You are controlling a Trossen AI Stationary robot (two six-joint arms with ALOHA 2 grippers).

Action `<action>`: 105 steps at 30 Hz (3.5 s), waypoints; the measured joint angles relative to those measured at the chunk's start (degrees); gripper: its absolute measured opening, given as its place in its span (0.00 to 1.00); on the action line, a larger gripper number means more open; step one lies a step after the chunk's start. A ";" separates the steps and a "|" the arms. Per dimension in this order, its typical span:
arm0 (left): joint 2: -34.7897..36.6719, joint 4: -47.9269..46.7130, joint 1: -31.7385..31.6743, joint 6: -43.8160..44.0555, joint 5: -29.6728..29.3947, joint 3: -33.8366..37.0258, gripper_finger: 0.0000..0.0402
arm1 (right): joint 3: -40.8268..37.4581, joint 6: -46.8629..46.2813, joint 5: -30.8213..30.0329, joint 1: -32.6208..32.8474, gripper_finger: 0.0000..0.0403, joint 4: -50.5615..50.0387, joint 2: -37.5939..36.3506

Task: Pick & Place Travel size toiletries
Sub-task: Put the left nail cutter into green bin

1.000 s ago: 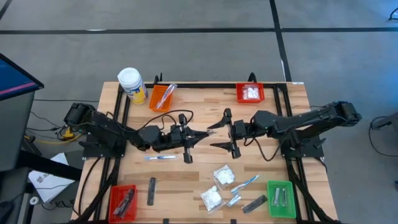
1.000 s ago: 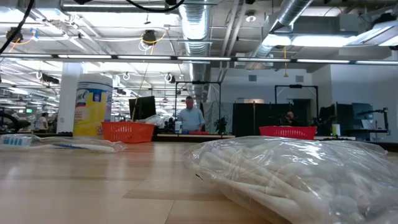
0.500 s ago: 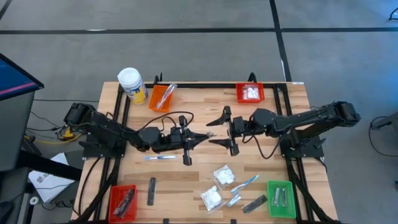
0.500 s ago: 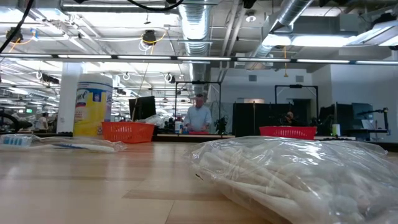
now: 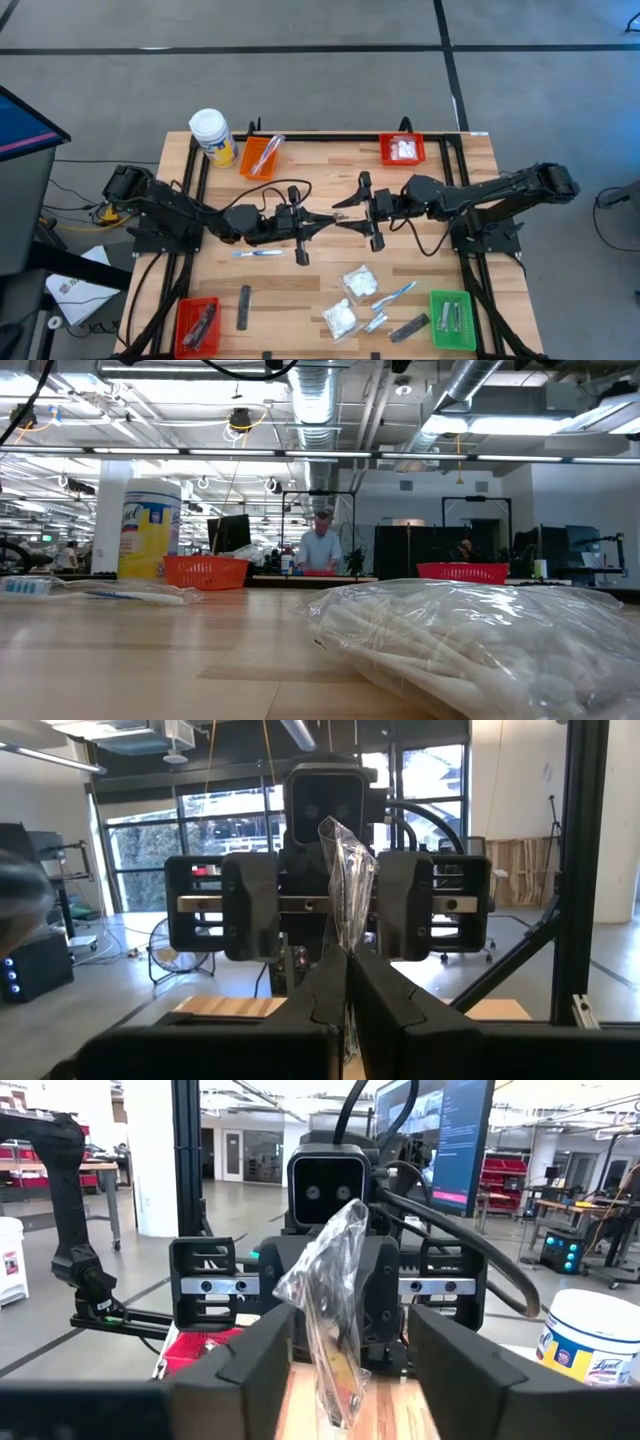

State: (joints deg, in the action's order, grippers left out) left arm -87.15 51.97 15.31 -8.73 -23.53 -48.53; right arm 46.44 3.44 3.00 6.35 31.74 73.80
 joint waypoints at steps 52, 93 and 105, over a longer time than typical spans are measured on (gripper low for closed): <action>0.02 -15.15 4.98 0.95 -20.63 1.07 0.82 | 0.04 -12.97 -0.04 -1.96 0.02 -20.30 -1.00; 18.16 -15.03 -5.86 -8.35 -9.43 1.07 0.74 | 0.65 -121.22 -16.43 52.43 0.01 -72.65 -7.49; 18.21 -13.27 -5.86 -8.90 -7.56 1.07 0.74 | 9.03 -131.68 -9.08 57.85 0.01 -85.54 2.54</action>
State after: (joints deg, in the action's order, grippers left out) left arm -68.95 38.70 9.45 -17.62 -31.09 -47.46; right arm 55.46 -128.24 -6.08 64.20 -53.80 76.34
